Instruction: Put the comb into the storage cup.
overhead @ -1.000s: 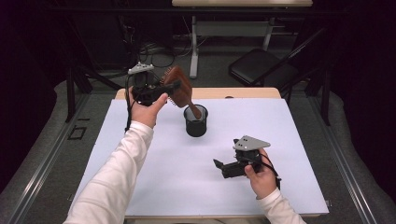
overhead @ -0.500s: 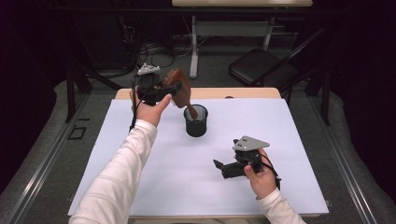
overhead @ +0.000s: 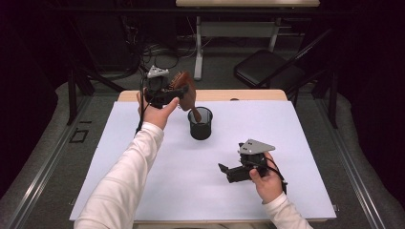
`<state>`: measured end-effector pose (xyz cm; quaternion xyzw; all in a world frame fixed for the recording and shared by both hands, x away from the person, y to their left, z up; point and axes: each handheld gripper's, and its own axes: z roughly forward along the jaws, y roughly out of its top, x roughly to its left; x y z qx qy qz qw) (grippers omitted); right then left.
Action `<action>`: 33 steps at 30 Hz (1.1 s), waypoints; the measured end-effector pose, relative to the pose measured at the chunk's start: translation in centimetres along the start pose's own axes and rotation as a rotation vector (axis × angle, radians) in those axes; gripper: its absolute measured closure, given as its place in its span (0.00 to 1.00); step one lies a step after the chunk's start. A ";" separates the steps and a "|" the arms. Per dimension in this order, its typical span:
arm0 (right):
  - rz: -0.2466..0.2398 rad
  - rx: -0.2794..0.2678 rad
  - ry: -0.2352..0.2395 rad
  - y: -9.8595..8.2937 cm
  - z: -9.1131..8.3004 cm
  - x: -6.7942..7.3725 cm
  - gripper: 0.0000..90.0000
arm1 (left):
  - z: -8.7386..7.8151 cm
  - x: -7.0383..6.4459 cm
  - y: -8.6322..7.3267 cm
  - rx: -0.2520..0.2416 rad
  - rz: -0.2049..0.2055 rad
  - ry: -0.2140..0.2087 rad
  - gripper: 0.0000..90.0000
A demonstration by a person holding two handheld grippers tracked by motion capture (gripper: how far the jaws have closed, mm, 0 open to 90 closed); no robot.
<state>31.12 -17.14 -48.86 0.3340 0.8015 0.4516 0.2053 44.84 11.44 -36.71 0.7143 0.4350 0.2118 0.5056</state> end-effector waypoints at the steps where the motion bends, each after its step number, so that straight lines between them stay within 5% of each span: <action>1: -0.001 0.001 0.002 0.0 0.0 0.0 0.00 | 0.0 0.0 0.0 0.001 0.002 0.004 0.55; 33: -0.003 0.006 0.002 -0.1 0.0 0.0 0.00 | 2.1 -1.0 -0.9 0.054 0.096 0.067 0.55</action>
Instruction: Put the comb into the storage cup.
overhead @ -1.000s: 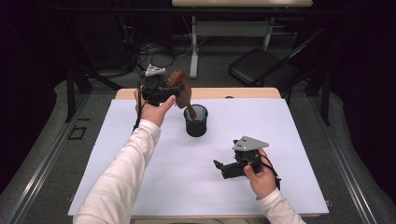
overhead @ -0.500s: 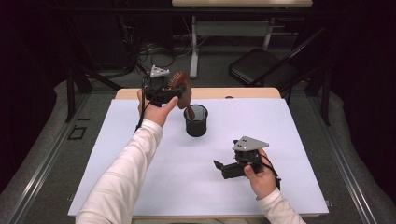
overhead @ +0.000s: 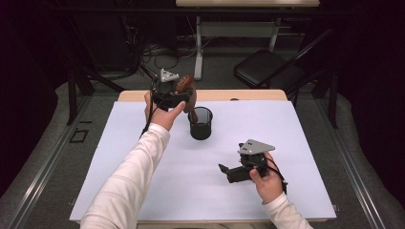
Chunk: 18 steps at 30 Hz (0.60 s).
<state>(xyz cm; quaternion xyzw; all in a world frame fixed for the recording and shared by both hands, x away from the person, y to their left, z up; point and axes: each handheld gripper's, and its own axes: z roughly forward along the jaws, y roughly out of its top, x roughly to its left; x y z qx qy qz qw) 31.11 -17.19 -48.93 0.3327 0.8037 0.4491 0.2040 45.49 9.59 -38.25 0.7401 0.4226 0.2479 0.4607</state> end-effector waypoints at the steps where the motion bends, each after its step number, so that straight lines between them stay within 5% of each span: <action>1: 0.000 0.000 0.000 0.0 0.0 0.0 0.00 | 0.0 0.0 0.0 0.002 0.004 0.002 0.55; 18: -0.005 0.005 0.002 -0.1 0.2 0.1 0.00 | 1.0 -0.8 -0.8 0.027 0.037 0.016 0.55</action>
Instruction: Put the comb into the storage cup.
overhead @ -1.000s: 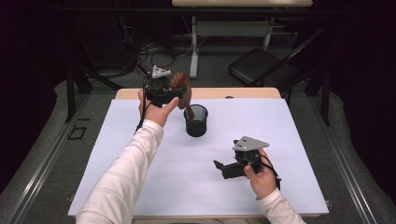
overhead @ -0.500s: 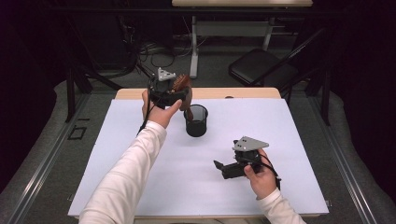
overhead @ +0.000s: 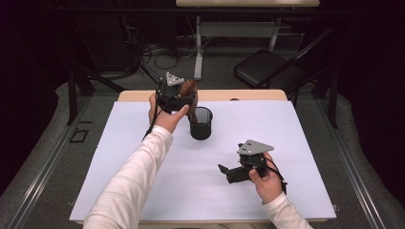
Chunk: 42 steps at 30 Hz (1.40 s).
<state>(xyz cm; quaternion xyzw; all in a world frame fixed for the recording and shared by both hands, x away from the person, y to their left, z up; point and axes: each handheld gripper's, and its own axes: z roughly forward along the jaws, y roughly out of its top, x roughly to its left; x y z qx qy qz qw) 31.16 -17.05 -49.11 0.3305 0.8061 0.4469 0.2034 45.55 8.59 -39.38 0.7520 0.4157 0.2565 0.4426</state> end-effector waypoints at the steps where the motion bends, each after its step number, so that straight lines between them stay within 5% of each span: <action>1: 0.000 0.000 0.000 0.0 0.0 0.0 0.00 | 0.1 0.0 0.0 0.001 -0.001 0.002 0.55; 33: -0.003 0.008 -0.001 -0.1 0.1 0.1 0.00 | 0.5 -1.9 -0.5 -0.005 0.086 0.030 0.54; 42: -0.002 0.007 -0.001 -0.1 0.1 0.0 0.00 | 0.6 -3.5 -0.7 -0.007 0.169 0.046 0.54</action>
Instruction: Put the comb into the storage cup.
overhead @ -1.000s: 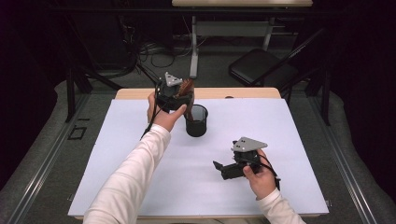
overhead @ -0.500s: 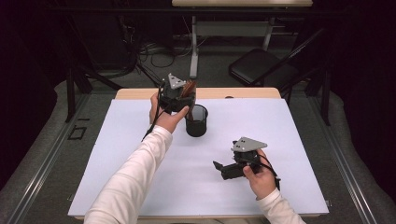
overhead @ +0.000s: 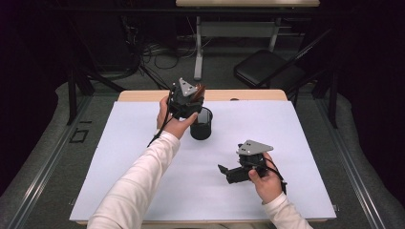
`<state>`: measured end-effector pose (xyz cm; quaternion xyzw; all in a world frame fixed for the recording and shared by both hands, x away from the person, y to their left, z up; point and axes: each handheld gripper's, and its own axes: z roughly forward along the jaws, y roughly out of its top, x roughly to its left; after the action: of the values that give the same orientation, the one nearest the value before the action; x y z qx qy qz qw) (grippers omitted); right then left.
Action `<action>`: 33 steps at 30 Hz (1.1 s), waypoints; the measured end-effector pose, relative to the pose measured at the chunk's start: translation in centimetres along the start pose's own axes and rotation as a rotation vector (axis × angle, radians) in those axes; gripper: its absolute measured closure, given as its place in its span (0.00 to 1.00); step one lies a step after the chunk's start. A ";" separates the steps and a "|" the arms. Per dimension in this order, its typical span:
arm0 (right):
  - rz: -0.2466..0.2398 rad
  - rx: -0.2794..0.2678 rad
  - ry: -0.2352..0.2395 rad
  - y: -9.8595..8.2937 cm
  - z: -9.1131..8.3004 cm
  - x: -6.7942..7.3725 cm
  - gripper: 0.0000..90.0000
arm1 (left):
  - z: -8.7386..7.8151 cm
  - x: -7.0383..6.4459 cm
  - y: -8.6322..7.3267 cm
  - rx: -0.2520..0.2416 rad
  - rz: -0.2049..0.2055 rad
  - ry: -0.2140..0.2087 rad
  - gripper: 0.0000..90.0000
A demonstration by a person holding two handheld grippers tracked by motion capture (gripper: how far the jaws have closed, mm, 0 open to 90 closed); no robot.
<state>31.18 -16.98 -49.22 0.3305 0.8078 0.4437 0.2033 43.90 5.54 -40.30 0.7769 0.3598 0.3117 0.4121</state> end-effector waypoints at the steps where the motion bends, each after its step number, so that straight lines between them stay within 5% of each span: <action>1: -0.001 0.000 -0.001 0.0 0.0 0.0 0.00 | 0.0 -0.2 0.0 -0.002 0.006 0.003 0.54; 12: 0.003 0.000 -0.002 0.0 0.0 0.0 0.00 | 0.1 -1.1 0.0 -0.004 0.040 0.020 0.54; 33: 0.005 0.006 0.000 -0.1 0.0 0.0 0.00 | 0.3 -3.6 -0.1 0.000 0.171 0.045 0.53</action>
<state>31.18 -17.03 -49.27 0.3330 0.8083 0.4420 0.2011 42.14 2.52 -41.25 0.7975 0.3012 0.3632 0.3758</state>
